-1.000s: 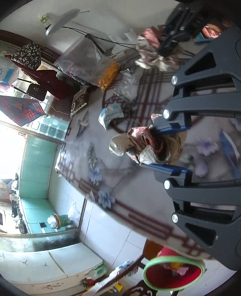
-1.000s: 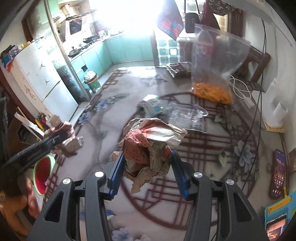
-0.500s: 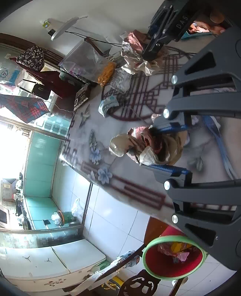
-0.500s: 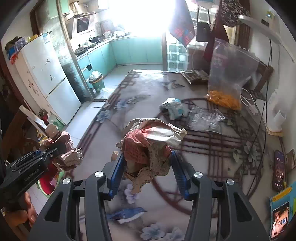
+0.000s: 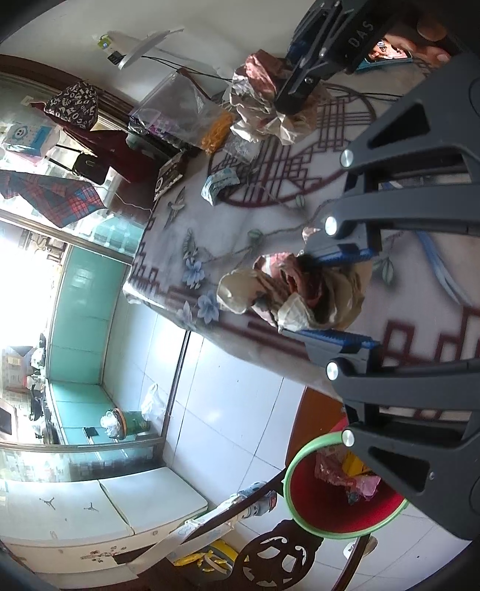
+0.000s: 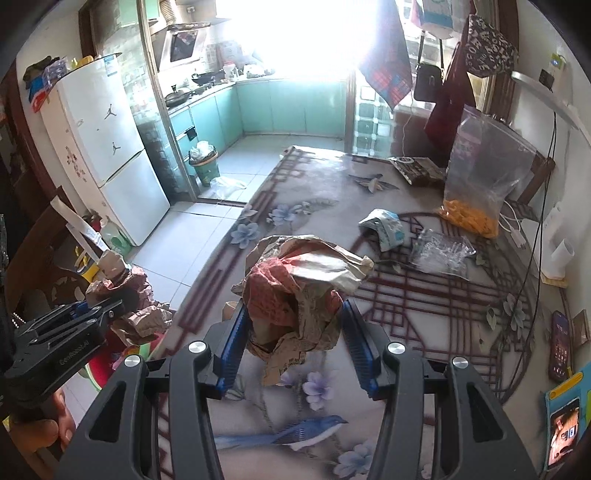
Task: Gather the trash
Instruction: 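Carry the tissue and the red-white paper from the table over the red bucket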
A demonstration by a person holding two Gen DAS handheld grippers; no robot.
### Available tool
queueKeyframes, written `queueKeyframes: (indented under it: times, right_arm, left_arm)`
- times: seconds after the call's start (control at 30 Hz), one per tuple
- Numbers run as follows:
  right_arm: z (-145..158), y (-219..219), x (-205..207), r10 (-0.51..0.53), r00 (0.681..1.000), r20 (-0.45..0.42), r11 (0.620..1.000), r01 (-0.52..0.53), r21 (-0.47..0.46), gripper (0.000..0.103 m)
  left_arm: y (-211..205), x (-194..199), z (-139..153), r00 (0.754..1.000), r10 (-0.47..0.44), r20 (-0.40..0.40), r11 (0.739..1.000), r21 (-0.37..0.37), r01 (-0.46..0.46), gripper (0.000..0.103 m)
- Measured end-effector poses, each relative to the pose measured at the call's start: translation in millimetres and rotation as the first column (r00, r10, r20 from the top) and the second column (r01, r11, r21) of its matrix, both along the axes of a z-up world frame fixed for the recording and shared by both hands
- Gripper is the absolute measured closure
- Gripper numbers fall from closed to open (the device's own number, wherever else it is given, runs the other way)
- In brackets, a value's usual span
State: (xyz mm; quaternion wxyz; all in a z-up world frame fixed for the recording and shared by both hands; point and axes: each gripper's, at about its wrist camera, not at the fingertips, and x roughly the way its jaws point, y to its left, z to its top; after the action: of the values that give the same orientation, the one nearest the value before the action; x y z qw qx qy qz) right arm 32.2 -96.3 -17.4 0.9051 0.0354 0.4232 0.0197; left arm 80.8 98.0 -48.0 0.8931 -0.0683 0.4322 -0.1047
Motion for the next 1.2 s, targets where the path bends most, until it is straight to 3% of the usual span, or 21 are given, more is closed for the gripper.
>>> queueKeyframes:
  times: [0.77,1.2]
  right_arm:
    - [10,80,3,0.065,0.997,0.028,0.997,-0.064,-0.032,0.053]
    - [11,133,14,0.153,0.988,0.025,0.987,-0.152,-0.045,0.053]
  left_arm:
    - [90,0,-4,0.996,0.094,-0.003,0.996,0.009,-0.094,0.074]
    - [133,-2,-5,0.988,0.157,-0.002,0.987,0.015,-0.157,0.074]
